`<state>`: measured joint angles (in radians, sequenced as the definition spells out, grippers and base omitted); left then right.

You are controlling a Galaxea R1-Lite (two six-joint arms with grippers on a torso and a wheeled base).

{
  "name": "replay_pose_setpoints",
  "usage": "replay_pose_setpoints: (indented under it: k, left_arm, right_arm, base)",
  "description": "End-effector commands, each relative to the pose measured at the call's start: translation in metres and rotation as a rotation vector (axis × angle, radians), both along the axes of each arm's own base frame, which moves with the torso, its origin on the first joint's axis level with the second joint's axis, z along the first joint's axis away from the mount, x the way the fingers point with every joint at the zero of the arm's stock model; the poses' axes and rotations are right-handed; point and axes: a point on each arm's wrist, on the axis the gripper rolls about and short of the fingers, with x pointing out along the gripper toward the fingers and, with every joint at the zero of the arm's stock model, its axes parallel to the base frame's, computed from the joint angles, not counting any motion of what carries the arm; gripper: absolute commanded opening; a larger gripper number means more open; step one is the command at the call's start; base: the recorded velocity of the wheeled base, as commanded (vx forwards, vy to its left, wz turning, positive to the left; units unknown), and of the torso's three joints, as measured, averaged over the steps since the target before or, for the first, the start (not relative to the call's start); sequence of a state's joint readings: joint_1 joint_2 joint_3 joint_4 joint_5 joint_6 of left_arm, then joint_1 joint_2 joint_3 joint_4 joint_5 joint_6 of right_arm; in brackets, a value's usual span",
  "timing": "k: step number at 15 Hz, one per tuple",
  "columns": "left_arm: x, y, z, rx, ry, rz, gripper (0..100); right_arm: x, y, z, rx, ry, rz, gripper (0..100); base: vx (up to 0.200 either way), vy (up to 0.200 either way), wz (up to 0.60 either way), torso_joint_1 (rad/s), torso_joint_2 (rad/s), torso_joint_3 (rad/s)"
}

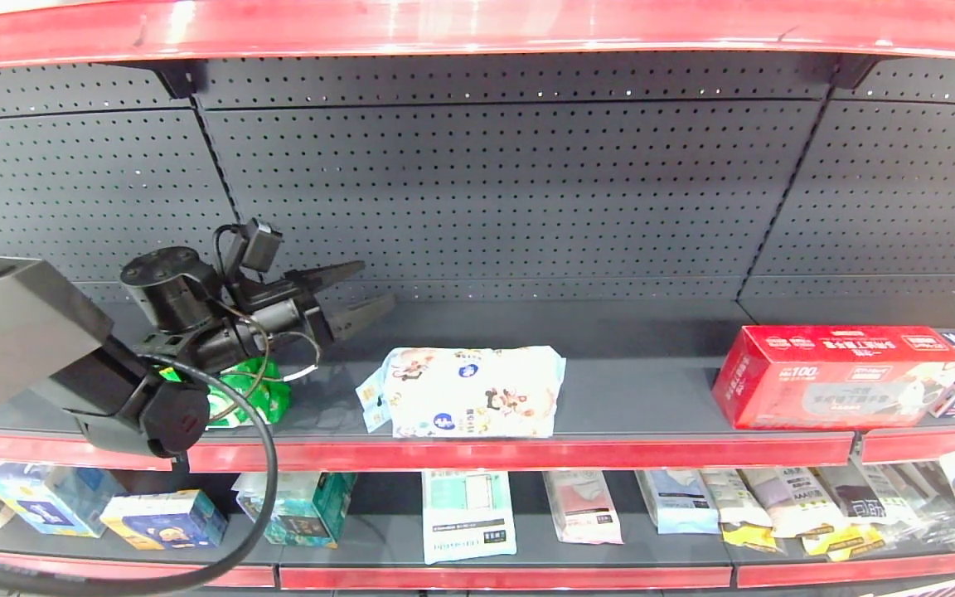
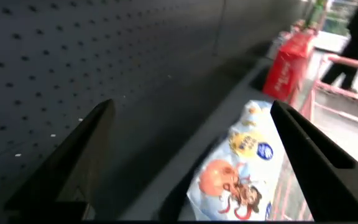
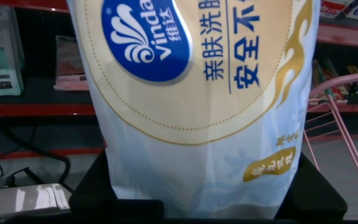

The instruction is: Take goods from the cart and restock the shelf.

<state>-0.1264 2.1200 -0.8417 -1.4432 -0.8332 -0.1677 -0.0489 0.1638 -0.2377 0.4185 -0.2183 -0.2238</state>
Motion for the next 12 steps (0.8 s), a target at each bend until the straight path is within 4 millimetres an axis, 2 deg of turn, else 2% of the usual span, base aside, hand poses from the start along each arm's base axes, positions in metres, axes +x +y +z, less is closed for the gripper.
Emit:
replay_pose_setpoints:
  k: [1,4,5,7,8,9,10,12]
  left_arm:
    - [-0.009,0.003,0.020,-0.016,-0.019,0.061,100]
    - [-0.012,0.011,0.026,-0.048,0.050,0.357,100]
    - [-0.018,0.014,0.029,-0.048,0.092,0.436,100]
    - [-0.047,0.022,0.040,0.017,0.298,0.670,100]
    - [-0.053,0.024,0.043,0.033,0.343,0.712,100]
    - [-0.097,0.027,0.066,0.044,0.495,0.739,100]
    - [-0.124,0.027,0.078,0.046,0.554,0.691,100]
    - [-0.173,0.032,0.086,0.077,0.601,0.590,100]
  right_arm:
    - [0.000,0.000,0.000,0.000,0.000,0.000,0]
    - [0.000,0.000,0.000,0.000,0.005,0.002,0]
    - [0.001,0.000,0.000,0.000,0.008,0.002,0]
    - [0.002,0.000,0.001,0.001,0.016,0.005,0]
    - [0.002,0.000,0.001,0.002,0.020,0.006,0]
    - [0.003,0.000,0.001,0.007,0.025,0.022,0]
    - [0.003,0.000,0.001,0.010,0.025,0.032,0]
    - [0.003,0.001,0.000,0.019,0.027,0.056,0]
  base:
    - [0.000,0.000,0.00,0.000,0.00,0.000]
    - [0.000,0.000,0.00,0.000,0.00,0.000]
    - [0.000,0.000,0.00,0.000,0.00,0.000]
    - [0.000,0.000,0.00,0.000,0.00,0.000]
    - [0.000,0.000,0.00,0.000,0.00,0.000]
    - [0.000,0.000,0.00,0.000,0.00,0.000]
    - [0.000,0.000,0.00,0.000,0.00,0.000]
    - [0.000,0.000,0.00,0.000,0.00,0.000]
